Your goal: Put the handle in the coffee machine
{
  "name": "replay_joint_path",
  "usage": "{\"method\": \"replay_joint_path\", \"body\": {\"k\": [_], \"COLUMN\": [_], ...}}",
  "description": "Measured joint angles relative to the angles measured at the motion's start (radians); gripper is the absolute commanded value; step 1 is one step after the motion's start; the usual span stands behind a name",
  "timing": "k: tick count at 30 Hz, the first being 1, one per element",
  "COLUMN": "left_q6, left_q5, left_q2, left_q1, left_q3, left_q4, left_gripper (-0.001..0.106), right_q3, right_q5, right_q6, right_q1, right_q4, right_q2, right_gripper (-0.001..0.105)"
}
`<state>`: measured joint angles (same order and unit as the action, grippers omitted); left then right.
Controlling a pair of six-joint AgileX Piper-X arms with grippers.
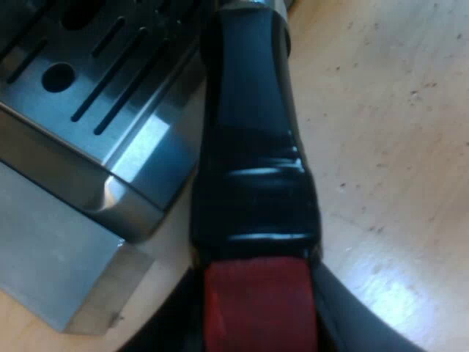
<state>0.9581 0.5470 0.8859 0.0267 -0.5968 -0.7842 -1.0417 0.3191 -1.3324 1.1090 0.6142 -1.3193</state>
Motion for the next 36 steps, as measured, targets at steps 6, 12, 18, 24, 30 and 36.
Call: {"method": "replay_joint_path", "body": {"k": [6,12,18,24,30,36], "left_q6": [-0.045,-0.045,-0.051,-0.061,-0.081,-0.091], "left_q5": [0.010,0.056,0.090,0.090,0.102,0.108], "left_q2": [0.127,0.225,0.301,0.383,0.394,0.394], "left_q1": [-0.064,-0.064,-0.064,-0.064,-0.086,-0.131], "left_q3": [-0.076,-0.161,-0.212,-0.212,-0.235,-0.237], "left_q4": [-0.023,-0.032,-0.026,-0.021,0.001,0.016], "left_gripper": [0.000,0.000,0.000,0.000,0.000,0.000], "right_q3": [0.000,0.002,0.002,0.002,0.000,0.000], "right_q5": [0.051,0.144,0.211,0.314,0.433,0.434], "right_q6": [-0.017,-0.025,-0.035,0.003,-0.007,-0.015], "right_q1": [0.000,0.000,0.004,0.041,0.071,0.071], "right_q4": [-0.062,-0.133,-0.230,-0.329,-0.410,-0.418], "right_q2": [0.000,-0.006,-0.068,-0.141,-0.217,-0.288], "right_gripper": [0.066,0.066,0.066,0.066,0.066,0.066]}}
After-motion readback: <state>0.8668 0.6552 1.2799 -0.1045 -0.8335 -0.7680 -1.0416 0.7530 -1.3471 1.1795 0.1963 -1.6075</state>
